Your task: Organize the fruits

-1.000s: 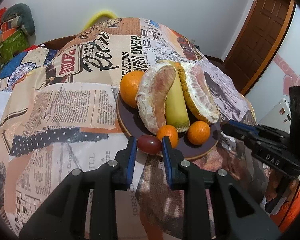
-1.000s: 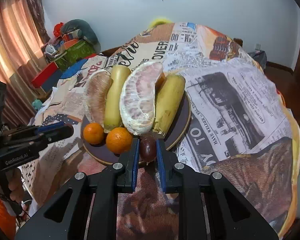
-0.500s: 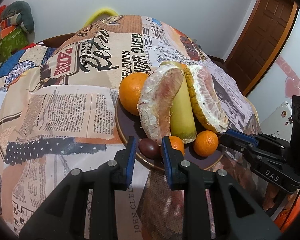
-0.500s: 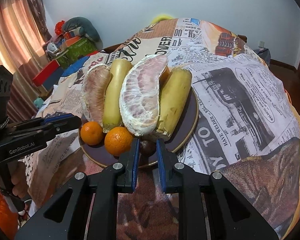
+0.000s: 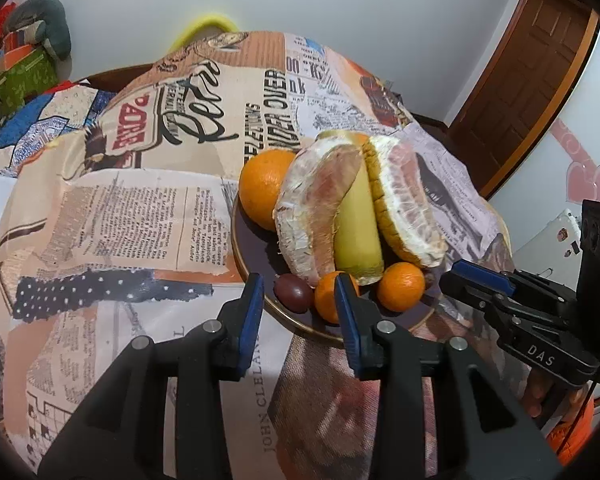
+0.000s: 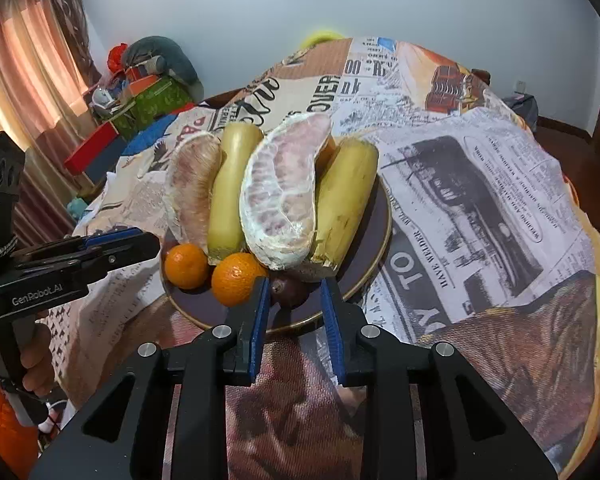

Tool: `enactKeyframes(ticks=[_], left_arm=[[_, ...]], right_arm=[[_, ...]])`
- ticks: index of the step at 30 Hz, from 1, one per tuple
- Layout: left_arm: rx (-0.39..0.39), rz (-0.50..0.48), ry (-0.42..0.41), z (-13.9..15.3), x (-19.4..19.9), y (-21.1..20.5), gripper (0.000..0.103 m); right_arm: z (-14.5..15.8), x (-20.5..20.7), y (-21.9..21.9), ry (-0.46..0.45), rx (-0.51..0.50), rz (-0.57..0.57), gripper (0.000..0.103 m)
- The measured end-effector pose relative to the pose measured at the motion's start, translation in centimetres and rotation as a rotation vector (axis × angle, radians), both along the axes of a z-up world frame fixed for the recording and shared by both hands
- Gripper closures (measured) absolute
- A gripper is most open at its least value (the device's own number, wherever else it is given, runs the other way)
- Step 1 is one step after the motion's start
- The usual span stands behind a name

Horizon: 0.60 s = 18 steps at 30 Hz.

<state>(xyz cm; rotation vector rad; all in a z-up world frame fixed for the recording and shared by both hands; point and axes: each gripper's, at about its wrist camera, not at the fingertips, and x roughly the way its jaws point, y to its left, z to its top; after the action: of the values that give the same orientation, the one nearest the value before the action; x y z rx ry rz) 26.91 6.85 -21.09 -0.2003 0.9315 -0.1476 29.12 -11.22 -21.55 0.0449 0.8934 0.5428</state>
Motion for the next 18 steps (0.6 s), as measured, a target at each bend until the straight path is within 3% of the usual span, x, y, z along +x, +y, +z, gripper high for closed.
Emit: enactKeyframes(ticks=[8, 18], left_arm=[[0.014, 0.022, -0.124, 5.4, -3.3, -0.3, 0.067], [0.071, 0.051, -0.414, 14.8, -11.0, -1.9, 0.066]], right_arm=[[4.8, -2.3, -1.1, -0.123, 0.013, -0.023, 0.079], [13.5, -8.5, -3.0, -0.380, 0.106, -0.068, 0.079]])
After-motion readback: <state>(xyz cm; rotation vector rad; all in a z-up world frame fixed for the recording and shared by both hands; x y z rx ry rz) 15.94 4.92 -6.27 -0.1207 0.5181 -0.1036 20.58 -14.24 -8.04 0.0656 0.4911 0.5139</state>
